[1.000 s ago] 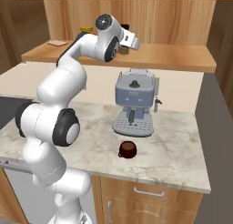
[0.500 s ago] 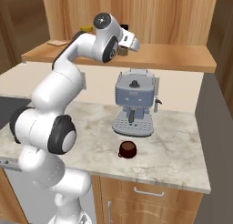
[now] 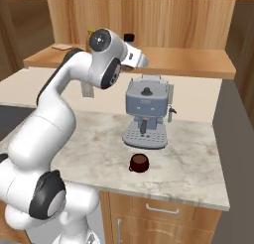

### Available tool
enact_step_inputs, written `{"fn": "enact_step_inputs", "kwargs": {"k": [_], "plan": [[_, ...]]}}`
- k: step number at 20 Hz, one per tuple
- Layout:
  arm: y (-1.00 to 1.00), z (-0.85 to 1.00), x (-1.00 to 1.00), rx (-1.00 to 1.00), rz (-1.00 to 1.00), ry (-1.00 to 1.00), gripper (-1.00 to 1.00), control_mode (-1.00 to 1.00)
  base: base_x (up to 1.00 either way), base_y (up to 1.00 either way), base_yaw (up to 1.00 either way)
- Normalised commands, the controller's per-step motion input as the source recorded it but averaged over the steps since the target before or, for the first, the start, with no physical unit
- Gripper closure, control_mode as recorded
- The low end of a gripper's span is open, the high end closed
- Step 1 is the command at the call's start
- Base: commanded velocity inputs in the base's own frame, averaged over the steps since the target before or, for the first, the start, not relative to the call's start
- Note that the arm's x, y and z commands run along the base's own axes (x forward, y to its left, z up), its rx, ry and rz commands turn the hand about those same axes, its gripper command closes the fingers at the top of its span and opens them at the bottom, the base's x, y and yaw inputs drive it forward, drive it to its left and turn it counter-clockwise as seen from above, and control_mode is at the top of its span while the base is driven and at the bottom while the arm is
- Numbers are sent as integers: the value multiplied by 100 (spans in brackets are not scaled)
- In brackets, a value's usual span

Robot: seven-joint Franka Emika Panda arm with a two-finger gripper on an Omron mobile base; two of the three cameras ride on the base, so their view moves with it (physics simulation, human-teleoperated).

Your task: Pick the cinnamon and honey bottle from the cabinet and place them next to the mug.

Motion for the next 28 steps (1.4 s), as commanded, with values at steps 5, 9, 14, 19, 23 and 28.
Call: {"fn": "enact_step_inputs", "kwargs": {"k": [5, 9, 14, 19, 23, 28], "plan": [[-19, -58, -100, 0, 10, -8, 100, -100, 0, 0, 0], [-35, -64, -89, 0, 15, -1, 100, -100, 0, 0, 0], [-46, -65, -73, 0, 16, 0, 100, -100, 0, 0, 0], [-46, -60, -57, 0, 14, 0, 100, -100, 0, 0, 0], [-9, -26, -8, 0, 13, 1, 100, -100, 0, 0, 0], [10, -4, 16, -3, 10, 13, 100, -100, 0, 0, 0]]}}
